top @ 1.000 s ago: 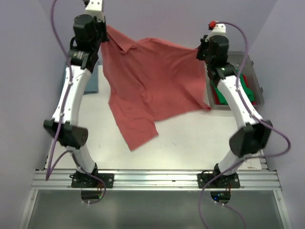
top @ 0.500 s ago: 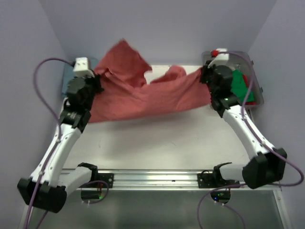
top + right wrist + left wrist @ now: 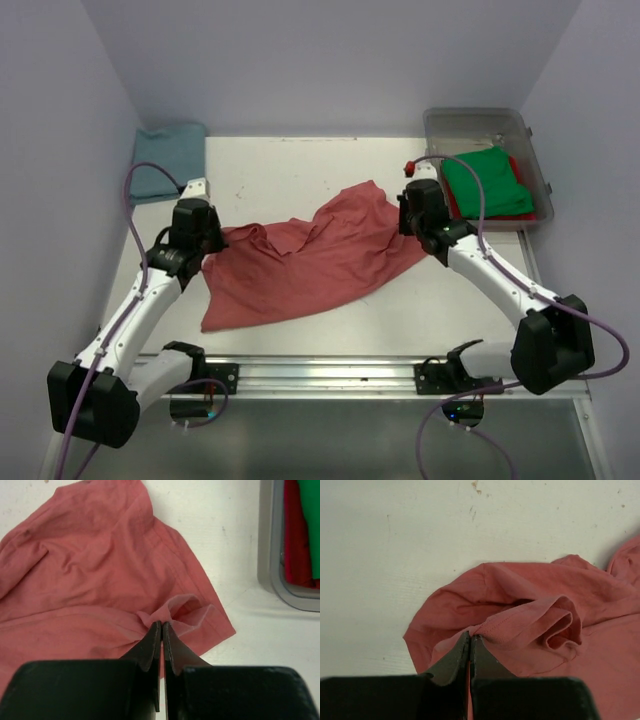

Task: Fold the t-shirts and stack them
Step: Flatten out the tshirt

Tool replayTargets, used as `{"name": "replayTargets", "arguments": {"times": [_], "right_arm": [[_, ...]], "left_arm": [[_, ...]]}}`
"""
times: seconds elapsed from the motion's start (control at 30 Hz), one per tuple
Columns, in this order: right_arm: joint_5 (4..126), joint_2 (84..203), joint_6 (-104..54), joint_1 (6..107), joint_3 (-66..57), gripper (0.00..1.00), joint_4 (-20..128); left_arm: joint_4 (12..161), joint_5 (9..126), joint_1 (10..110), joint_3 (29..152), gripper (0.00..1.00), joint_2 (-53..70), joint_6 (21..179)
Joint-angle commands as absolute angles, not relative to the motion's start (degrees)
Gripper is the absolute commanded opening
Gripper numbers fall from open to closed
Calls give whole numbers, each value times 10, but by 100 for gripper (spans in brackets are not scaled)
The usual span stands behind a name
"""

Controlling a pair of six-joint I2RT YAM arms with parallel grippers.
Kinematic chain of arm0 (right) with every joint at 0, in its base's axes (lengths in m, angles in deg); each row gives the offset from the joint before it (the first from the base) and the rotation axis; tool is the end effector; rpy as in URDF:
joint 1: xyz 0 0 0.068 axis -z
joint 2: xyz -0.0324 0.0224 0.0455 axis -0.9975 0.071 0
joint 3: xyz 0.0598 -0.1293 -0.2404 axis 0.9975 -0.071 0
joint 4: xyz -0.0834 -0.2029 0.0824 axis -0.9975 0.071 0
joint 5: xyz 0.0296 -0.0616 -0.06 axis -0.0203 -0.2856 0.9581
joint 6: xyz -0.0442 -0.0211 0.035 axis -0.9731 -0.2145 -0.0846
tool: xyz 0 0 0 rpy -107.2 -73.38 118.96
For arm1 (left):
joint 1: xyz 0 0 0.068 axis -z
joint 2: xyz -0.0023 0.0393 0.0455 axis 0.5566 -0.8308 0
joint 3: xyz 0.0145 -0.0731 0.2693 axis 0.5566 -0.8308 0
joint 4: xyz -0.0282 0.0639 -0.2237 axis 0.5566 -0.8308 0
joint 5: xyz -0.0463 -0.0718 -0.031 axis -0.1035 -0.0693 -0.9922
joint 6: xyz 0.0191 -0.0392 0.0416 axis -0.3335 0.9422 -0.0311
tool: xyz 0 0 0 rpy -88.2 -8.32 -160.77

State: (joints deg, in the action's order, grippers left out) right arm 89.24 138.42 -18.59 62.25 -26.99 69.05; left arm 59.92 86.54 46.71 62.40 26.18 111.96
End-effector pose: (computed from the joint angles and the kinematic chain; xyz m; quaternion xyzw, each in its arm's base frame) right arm 0.2509 0.0962 0.2772 -0.0181 0.8909 0.0162 0.4535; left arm 0.1884 -0.0344 0.2756 -0.1231 0.8897 -0.0522 0.4366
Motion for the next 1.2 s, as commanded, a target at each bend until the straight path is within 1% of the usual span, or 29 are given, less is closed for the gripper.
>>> {"name": "replayTargets", "arguments": {"times": [0.0,0.07,0.1,0.13,0.2,0.23,0.27,0.3,0.4,0.5,0.67,0.7,0.77,0.8,0.87,0.9,0.97,1.07,1.1,1.17], "right_arm": [[935,1378,-180,622,-231,0,715],[957,1416,-183,622,-200,0,714],[958,1437,-183,623,-185,0,719],[961,1477,-185,623,-150,0,727],[949,1532,-186,623,-104,0,781],[937,1587,-185,624,-52,0,807],[914,1607,-180,624,-32,0,847],[903,1624,-173,623,-19,0,857],[847,1648,-160,622,-29,0,831],[826,1663,-148,623,-56,0,810],[798,1696,-146,622,-52,0,805],[795,1704,-143,623,-51,0,803],[782,1715,-138,622,-43,0,800],[780,1727,-137,622,-37,0,799],[773,1742,-133,623,-21,0,802],[770,1749,-131,622,-8,0,804],[769,1769,-129,622,4,0,808],[778,1792,-124,623,21,0,805],[791,1800,-123,623,35,0,807],[811,1824,-122,624,51,0,811]], "left_arm": [[597,891,468,658,0,230,1129],[616,910,468,667,0,206,1129],[618,916,467,673,0,173,1132],[613,914,467,697,0,155,1137],[589,887,467,721,0,108,1147],[577,853,467,741,0,95,1151],[565,837,467,744,0,89,1158],[566,821,476,738,0,92,1161],[564,796,508,681,0,119,1180],[567,758,525,636,0,125,1202],[590,706,559,598,0,94,1231],[595,702,560,592,0,69,1231],[616,705,559,592,0,38,1233],[621,708,558,599,0,-1,1236],[645,706,557,609,0,-39,1243],[650,723,557,625,0,-78,1249],[667,714,553,643,0,-110,1258],[674,753,549,680,0,-157,1264],[674,795,548,700,0,-177,1261],[659,829,545,732,0,-204,1248]]}}
